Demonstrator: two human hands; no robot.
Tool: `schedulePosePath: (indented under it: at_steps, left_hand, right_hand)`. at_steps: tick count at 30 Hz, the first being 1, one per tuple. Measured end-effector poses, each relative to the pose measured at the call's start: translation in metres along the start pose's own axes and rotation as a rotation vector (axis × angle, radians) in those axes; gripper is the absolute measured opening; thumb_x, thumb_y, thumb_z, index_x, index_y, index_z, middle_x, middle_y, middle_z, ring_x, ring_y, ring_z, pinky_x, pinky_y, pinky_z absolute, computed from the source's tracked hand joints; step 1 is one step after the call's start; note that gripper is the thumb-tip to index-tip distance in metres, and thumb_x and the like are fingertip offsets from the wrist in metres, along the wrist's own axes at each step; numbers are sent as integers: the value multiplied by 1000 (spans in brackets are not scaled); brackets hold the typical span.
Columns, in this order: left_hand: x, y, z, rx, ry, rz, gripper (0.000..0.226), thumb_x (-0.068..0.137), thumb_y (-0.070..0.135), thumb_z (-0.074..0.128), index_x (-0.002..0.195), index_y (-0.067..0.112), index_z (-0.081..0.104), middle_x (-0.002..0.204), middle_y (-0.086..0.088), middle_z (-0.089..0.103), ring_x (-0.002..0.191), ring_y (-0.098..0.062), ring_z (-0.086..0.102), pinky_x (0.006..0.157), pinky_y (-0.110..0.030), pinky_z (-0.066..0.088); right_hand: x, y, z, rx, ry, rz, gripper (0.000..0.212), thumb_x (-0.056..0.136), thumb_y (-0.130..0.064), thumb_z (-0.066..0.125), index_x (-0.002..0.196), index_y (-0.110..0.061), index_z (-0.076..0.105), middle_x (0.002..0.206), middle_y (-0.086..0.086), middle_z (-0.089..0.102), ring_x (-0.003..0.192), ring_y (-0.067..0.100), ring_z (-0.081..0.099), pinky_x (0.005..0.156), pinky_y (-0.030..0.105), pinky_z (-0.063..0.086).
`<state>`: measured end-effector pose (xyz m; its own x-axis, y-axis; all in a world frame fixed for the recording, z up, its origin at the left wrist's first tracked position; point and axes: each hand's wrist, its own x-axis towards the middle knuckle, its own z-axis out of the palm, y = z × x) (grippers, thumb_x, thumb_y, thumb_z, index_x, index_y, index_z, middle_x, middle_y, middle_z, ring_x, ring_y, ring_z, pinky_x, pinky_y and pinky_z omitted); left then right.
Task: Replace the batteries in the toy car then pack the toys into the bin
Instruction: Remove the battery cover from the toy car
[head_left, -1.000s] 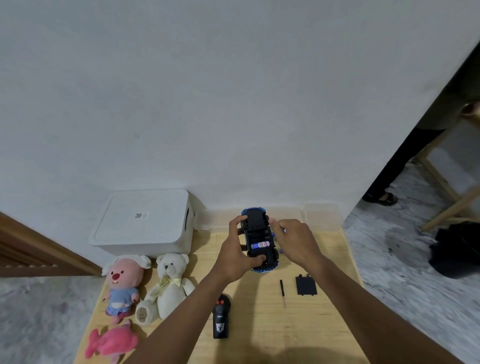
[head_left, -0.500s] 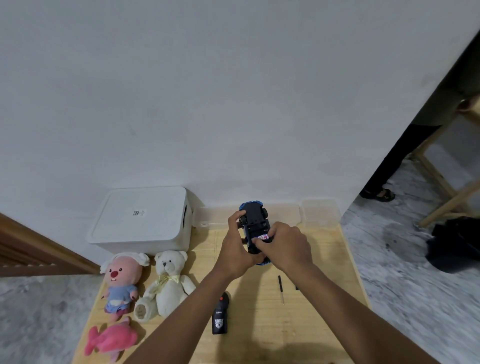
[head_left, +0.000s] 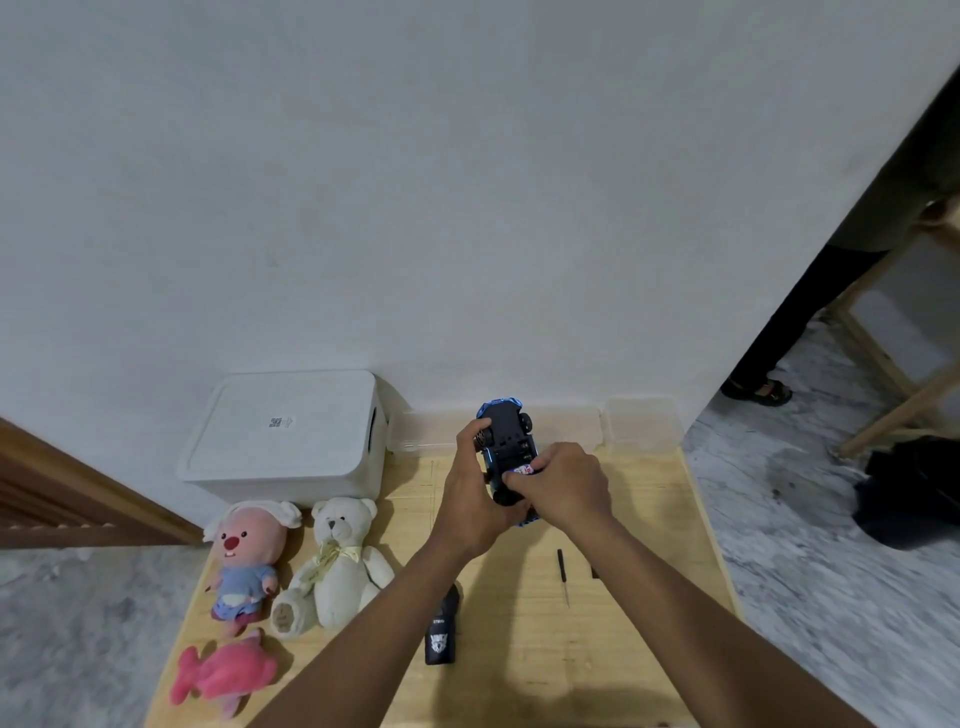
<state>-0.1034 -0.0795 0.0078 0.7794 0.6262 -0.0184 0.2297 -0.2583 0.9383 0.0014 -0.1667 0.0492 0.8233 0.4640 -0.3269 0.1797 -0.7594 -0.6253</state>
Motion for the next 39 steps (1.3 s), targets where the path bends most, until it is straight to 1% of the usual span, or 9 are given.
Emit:
schedulePosePath:
  at_steps: [5, 8, 12, 17, 20, 24, 30, 35, 39]
  left_hand:
    - [0, -5, -1, 28, -15, -12, 108, 65, -2, 89, 146, 33, 28, 118, 40, 55, 102, 3, 67, 80, -15, 54]
    - [0, -4, -1, 37, -12, -19, 109, 64, -2, 89, 146, 34, 27, 118, 39, 55, 100, 3, 68, 79, -14, 54]
    - [2, 0, -4, 43, -15, -10, 109, 66, -4, 89, 147, 31, 26, 117, 51, 50, 100, 6, 67, 77, -12, 53]
    - [2, 3, -6, 46, -12, -8, 109, 65, -4, 88, 147, 32, 25, 117, 51, 50, 100, 6, 66, 77, -13, 53]
    - [1, 5, -7, 40, -8, -8, 109, 66, -4, 88, 146, 33, 25, 115, 53, 49, 100, 6, 66, 76, -13, 54]
    - [1, 4, -9, 25, -2, -12, 109, 65, -1, 89, 146, 37, 26, 118, 45, 53, 102, 1, 66, 78, -17, 56]
    - [1, 1, -10, 15, -15, -15, 110, 63, -2, 88, 145, 38, 26, 121, 38, 52, 103, 0, 66, 80, -18, 56]
    - [-2, 0, -6, 34, -58, 22, 108, 66, -1, 88, 148, 29, 25, 132, 19, 52, 112, 9, 58, 85, -13, 51]
    - [-4, -2, -11, 34, -84, -9, 108, 69, 5, 86, 146, 42, 21, 136, 10, 48, 116, -7, 61, 86, -16, 54]
  right_hand:
    - [1, 0, -3, 56, -39, 44, 35, 63, -46, 83, 82, -20, 71, 77, -8, 71, 75, 15, 68, 56, 23, 45]
    - [1, 0, -4, 96, -54, 53, 36, 63, -46, 85, 82, -20, 70, 77, -10, 70, 76, 13, 67, 56, 23, 43]
    - [0, -2, -2, 109, -30, 52, 37, 63, -47, 86, 83, -23, 67, 81, -9, 70, 81, 16, 68, 64, 27, 47]
    - [0, -3, -2, 133, -23, 53, 36, 65, -47, 88, 83, -23, 67, 83, -10, 69, 84, 16, 68, 70, 28, 48]
    - [-3, -4, -2, 135, 3, 30, 33, 66, -45, 88, 73, -28, 62, 80, -12, 65, 82, 15, 66, 70, 29, 49]
    - [-6, -3, 1, 174, 49, 15, 34, 66, -45, 88, 78, -28, 62, 89, -11, 67, 87, 15, 66, 73, 31, 52]
    - [-11, -5, 6, 329, 132, 4, 24, 71, -32, 86, 85, -26, 67, 84, -14, 69, 84, 8, 68, 67, 26, 48]
    - [-9, -7, 6, 404, 68, -68, 17, 81, -22, 76, 95, -27, 68, 81, -13, 70, 78, 0, 65, 59, 12, 44]
    - [1, -2, -10, 497, 67, -78, 6, 87, -22, 68, 87, -24, 74, 72, -15, 73, 75, -3, 66, 70, 21, 51]
